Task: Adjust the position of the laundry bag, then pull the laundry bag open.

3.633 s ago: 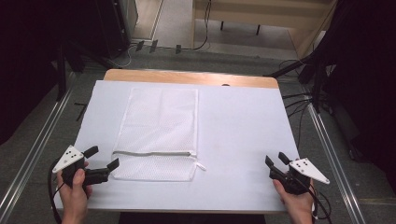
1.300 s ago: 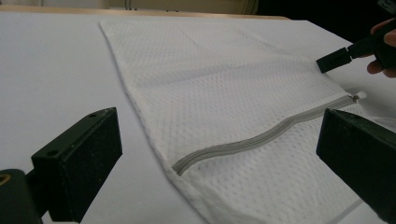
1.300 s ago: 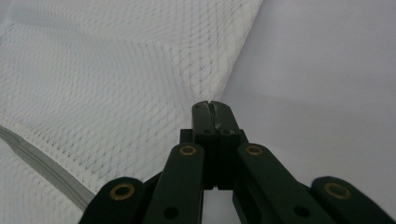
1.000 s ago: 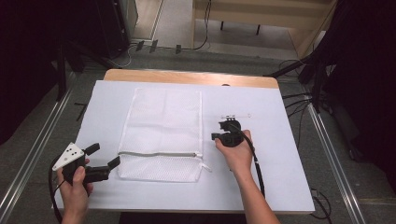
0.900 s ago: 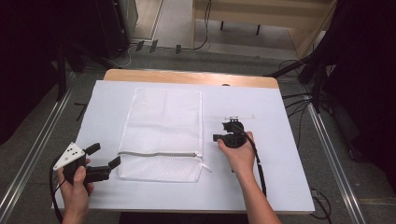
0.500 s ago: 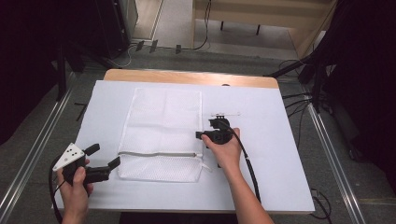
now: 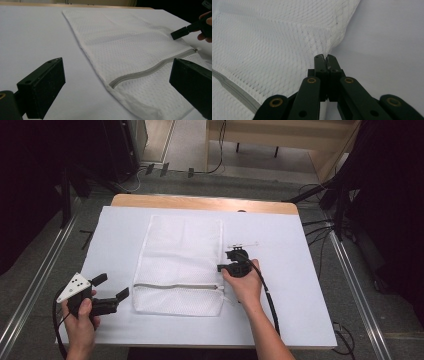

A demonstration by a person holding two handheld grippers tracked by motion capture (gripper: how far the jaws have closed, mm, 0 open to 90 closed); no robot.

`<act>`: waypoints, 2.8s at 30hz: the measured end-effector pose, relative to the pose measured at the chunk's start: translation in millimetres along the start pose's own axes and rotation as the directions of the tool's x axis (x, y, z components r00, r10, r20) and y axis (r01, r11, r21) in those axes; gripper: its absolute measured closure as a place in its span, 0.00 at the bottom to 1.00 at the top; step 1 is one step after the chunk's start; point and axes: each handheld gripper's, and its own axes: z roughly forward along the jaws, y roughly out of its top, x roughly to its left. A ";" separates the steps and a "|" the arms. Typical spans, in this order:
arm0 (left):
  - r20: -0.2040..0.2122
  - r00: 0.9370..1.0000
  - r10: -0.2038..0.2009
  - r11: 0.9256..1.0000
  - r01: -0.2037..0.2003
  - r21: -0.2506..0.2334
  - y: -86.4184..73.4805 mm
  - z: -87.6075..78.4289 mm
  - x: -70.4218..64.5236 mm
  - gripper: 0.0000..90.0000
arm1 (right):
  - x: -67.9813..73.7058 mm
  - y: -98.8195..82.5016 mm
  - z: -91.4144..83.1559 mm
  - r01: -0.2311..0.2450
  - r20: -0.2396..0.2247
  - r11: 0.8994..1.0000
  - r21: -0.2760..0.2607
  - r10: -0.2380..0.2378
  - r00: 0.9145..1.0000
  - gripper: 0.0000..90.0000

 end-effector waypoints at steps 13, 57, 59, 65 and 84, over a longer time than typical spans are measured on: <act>0.011 1.000 0.025 0.999 -0.025 0.033 -1.6 6.1 -6.4 0.01 | -46.9 -18.6 -31.5 -0.016 0.029 1.000 -0.001 0.016 0.999 1.00; 0.050 0.998 0.026 0.985 -0.035 0.170 9.0 99.5 -148.2 0.57 | -72.8 -137.4 -92.3 0.138 -0.064 0.956 -0.260 -0.160 0.985 0.55; 0.067 0.997 0.041 0.981 -0.052 0.186 10.7 108.6 -158.6 0.61 | -69.5 -135.3 -87.1 0.150 -0.059 0.955 -0.255 -0.171 0.984 0.54; 0.146 0.988 0.054 0.973 -0.085 0.215 17.5 132.4 -188.3 0.82 | -61.7 -128.8 -72.5 0.180 -0.054 0.950 -0.256 -0.200 0.978 0.52; 0.229 0.971 0.067 0.951 -0.131 0.280 29.1 186.1 -238.6 0.80 | -52.0 -129.1 -65.1 0.203 0.096 0.948 -0.244 -0.185 0.978 0.97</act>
